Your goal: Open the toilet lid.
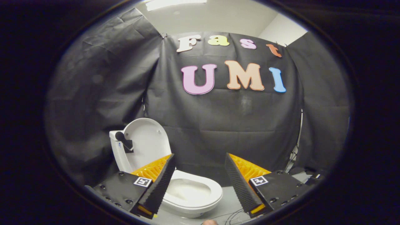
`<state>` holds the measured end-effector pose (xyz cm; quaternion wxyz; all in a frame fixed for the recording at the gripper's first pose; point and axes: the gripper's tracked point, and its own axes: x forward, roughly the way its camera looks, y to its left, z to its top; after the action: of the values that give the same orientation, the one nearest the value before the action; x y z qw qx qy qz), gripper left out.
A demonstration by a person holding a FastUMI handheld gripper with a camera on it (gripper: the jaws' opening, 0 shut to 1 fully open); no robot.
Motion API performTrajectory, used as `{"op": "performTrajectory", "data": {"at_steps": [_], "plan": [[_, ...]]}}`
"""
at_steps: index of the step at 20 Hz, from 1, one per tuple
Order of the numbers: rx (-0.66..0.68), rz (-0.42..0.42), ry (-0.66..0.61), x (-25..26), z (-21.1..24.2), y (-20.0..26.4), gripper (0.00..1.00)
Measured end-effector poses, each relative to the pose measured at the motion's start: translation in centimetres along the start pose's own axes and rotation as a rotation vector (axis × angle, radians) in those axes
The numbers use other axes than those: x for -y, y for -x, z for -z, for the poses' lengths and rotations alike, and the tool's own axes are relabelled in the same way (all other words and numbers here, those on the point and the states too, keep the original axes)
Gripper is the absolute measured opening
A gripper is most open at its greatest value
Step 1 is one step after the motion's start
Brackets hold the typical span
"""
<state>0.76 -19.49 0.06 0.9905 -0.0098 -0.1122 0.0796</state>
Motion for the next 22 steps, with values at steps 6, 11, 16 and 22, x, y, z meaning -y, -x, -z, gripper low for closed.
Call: {"op": "performTrajectory", "data": {"at_steps": [6, 11, 16, 22], "plan": [[0.023, 0.056, 0.005, 2.6, 2.6, -1.9, 0.99], [-0.004, 0.023, 0.004, 2.9, 3.8, -2.6, 0.98], [0.014, 0.052, -0.035, 4.7, 3.2, -2.5, 0.98], [-0.002, 0.044, -0.029, 4.4, 3.8, -3.0, 0.98]]}}
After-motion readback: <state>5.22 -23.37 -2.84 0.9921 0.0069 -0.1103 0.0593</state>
